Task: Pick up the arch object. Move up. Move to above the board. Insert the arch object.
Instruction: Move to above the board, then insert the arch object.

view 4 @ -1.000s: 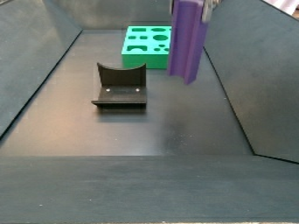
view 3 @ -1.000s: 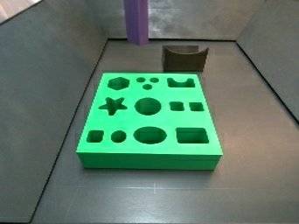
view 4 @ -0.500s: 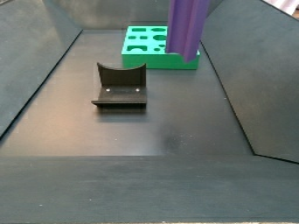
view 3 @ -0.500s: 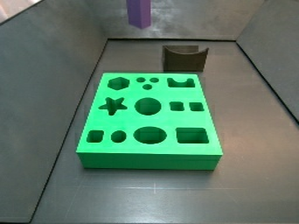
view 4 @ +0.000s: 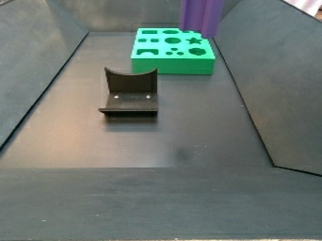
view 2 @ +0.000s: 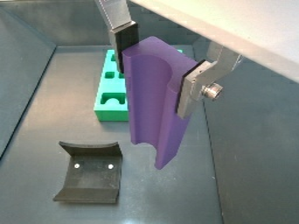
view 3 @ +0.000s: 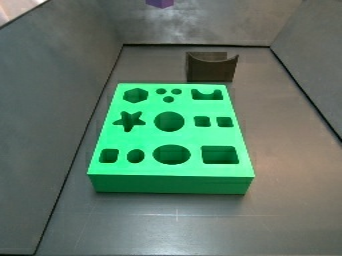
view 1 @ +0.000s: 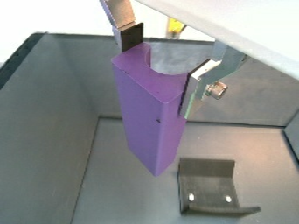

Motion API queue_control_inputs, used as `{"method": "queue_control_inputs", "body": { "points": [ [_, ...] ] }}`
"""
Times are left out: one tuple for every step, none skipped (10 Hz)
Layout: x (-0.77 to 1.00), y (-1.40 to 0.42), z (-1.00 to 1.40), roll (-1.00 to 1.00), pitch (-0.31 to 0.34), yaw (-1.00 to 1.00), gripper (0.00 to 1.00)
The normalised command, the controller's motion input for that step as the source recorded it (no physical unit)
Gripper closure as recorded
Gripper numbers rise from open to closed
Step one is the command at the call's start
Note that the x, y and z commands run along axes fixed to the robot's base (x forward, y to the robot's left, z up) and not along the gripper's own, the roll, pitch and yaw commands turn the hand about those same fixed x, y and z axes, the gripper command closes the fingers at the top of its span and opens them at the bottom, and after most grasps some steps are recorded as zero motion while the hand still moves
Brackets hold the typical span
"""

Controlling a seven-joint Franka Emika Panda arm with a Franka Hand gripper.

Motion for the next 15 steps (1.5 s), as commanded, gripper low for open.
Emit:
{"method": "queue_control_inputs", "body": {
  "points": [
    [0.1, -1.0, 0.05, -0.01, 0.137, 1.0, 1.0],
    [0.11, -1.0, 0.06, 0.0, 0.145, 1.0, 1.0],
    [0.12, -1.0, 0.06, -0.02, 0.155, 1.0, 1.0],
    [0.13, -1.0, 0.07, -0.02, 0.175, 1.0, 1.0],
    [0.13, -1.0, 0.07, -0.02, 0.184, 1.0, 1.0],
    [0.14, -1.0, 0.07, -0.01, 0.213, 1.0, 1.0],
    [0.15, -1.0, 0.08, -0.01, 0.243, 1.0, 1.0],
    [0.17, -1.0, 0.08, 0.0, 0.239, 0.78, 1.0],
    [0.18, -1.0, 0.08, 0.01, 0.214, 0.62, 1.0],
    [0.2, -1.0, 0.09, 0.03, 0.157, 0.28, 1.0],
    [0.22, -1.0, 0.09, 0.03, 0.143, 0.19, 1.0],
    [0.18, -0.65, 0.07, 0.04, 0.126, 0.08, 1.0],
    [0.14, -0.4, 0.05, 0.05, 0.117, 0.04, 1.0],
    [0.1, -0.25, 0.04, 0.05, 0.097, 0.03, 1.0],
    [0.0, 0.0, 0.0, 0.0, 0.006, 0.0, 1.0]
  ]
}}
